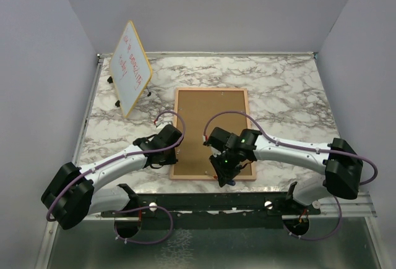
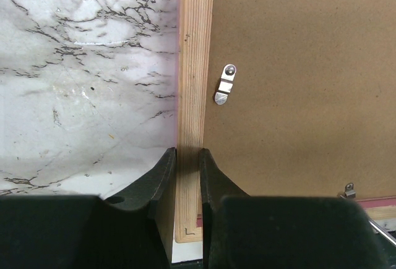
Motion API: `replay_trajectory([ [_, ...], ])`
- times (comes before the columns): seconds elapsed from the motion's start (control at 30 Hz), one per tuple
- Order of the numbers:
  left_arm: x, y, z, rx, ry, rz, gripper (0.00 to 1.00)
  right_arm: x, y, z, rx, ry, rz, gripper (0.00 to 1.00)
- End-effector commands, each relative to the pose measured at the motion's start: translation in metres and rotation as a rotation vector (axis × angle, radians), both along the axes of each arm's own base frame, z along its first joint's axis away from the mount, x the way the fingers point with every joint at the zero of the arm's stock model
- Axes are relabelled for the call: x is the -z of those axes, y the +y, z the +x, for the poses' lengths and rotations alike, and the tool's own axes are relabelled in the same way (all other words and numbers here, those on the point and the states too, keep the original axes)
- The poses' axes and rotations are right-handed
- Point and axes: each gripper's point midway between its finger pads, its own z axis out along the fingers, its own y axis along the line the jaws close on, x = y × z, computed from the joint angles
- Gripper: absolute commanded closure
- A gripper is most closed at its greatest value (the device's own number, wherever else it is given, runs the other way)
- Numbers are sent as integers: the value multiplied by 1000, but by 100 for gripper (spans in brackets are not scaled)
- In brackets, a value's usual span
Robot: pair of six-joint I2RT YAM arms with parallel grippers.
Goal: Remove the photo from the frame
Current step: Release the photo frame item from the photo frame.
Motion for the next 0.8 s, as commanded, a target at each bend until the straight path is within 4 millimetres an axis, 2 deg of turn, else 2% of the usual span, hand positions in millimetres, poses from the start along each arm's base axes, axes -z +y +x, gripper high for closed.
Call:
replay_trajectory([
  [0.0,1,6,4,-12,-30,25,100,-7,14,3,-32,-3,52,99],
  [0.27,1,6,4,-14,-30,28,100,-9,11,18,21,-58,43,99],
  [0.57,2,7,4,-11,-27,34,100,-8,7,24,60,-73,28,99],
  [0.63,2,7,4,-11,-25,34,100,-11,9,23,56,-70,43,99],
  [0.77,1,7,4,-14,-33,32,100,-33,19,25,34,-85,118,99],
])
